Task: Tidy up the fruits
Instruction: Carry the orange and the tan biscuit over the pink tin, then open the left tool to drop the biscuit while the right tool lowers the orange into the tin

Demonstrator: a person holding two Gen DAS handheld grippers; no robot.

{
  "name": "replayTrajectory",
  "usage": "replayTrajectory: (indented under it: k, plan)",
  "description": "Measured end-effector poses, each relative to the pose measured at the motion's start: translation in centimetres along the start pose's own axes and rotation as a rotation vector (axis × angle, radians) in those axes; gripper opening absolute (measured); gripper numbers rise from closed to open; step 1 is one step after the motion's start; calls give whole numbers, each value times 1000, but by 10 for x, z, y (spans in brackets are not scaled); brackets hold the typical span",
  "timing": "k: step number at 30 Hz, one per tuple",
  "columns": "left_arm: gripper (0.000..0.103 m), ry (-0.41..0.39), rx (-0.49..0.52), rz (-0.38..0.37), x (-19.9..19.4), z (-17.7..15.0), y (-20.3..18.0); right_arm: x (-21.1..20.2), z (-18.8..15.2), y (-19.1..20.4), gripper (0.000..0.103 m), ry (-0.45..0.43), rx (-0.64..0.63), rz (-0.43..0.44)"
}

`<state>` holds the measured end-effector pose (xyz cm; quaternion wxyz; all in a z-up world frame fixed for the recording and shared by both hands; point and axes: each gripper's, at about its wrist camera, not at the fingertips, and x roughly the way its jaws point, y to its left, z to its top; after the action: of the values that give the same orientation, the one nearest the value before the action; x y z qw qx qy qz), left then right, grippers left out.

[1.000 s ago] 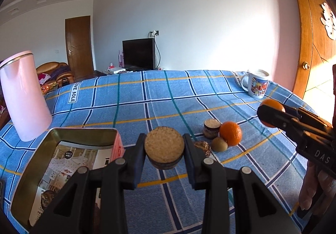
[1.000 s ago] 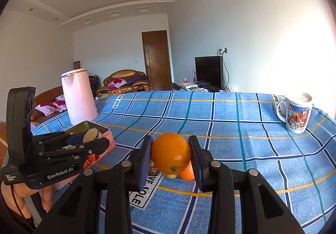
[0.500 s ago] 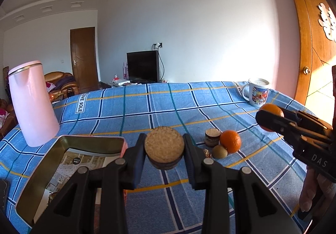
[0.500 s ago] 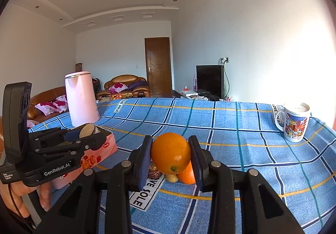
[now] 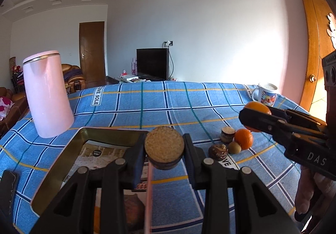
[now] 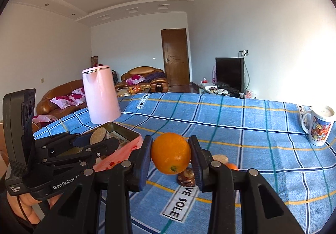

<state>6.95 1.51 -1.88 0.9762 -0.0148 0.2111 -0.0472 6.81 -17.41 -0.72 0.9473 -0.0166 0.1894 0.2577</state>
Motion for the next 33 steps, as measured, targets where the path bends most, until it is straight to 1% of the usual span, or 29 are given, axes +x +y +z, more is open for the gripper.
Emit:
replayTrajectory:
  k: [2, 8, 11, 13, 18, 20, 22, 26, 29, 30, 32, 33]
  plan:
    - [36, 3, -25, 17, -4, 2, 16, 11, 7, 14, 37, 14, -14, 37]
    - [36, 25, -101, 98, -8, 5, 69, 43, 18, 59, 37, 55, -76, 114]
    - [36, 45, -123, 117, -6, 3, 86, 59, 19, 77, 37, 83, -100, 138]
    - [36, 66, -141, 116, -1, 0, 95, 69, 16, 87, 37, 106, -115, 151]
    - [36, 122, -163, 105, 10, -8, 108, 95, 8, 106, 37, 176, -154, 152]
    - [36, 140, -156, 107, 15, -9, 108, 104, 5, 109, 37, 209, -157, 148]
    - [36, 150, -156, 112, 17, -10, 109, 113, 1, 112, 37, 238, -159, 155]
    - [36, 159, -165, 123, 19, -13, 115, 128, -5, 122, 37, 291, -176, 142]
    - [37, 158, -169, 134, 18, -14, 116, 131, -9, 121, 38, 314, -170, 161]
    - [37, 155, -168, 136, 17, -13, 115, 130, -10, 121, 39, 313, -169, 160]
    - [39, 147, -164, 136, 14, -10, 112, 124, -9, 118, 46, 301, -162, 158]
    - [46, 140, -162, 138, 12, -9, 110, 119, -7, 116, 54, 290, -156, 155]
